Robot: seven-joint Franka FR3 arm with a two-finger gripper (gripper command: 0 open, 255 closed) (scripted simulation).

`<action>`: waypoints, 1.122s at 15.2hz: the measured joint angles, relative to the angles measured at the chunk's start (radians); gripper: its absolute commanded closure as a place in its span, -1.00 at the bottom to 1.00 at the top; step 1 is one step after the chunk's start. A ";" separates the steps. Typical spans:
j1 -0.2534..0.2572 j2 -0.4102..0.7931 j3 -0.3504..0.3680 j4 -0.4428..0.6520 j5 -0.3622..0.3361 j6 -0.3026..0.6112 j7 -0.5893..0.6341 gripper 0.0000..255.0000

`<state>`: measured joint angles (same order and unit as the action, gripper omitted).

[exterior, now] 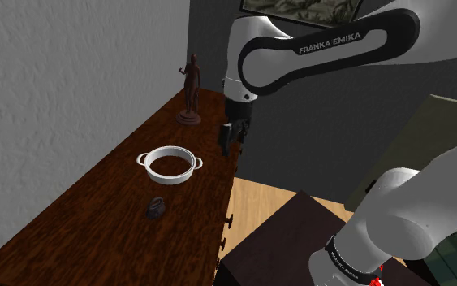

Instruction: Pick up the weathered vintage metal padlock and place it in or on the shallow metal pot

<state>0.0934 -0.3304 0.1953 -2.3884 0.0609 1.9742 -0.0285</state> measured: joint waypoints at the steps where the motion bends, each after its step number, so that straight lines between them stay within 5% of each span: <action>1: 0.004 0.030 0.007 0.014 0.000 0.014 0.005 -1.00; 17: 0.104 0.629 0.101 0.340 -0.103 0.245 0.155 -1.00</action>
<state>0.1971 0.2983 0.2967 -2.0486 -0.0421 2.2194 0.1265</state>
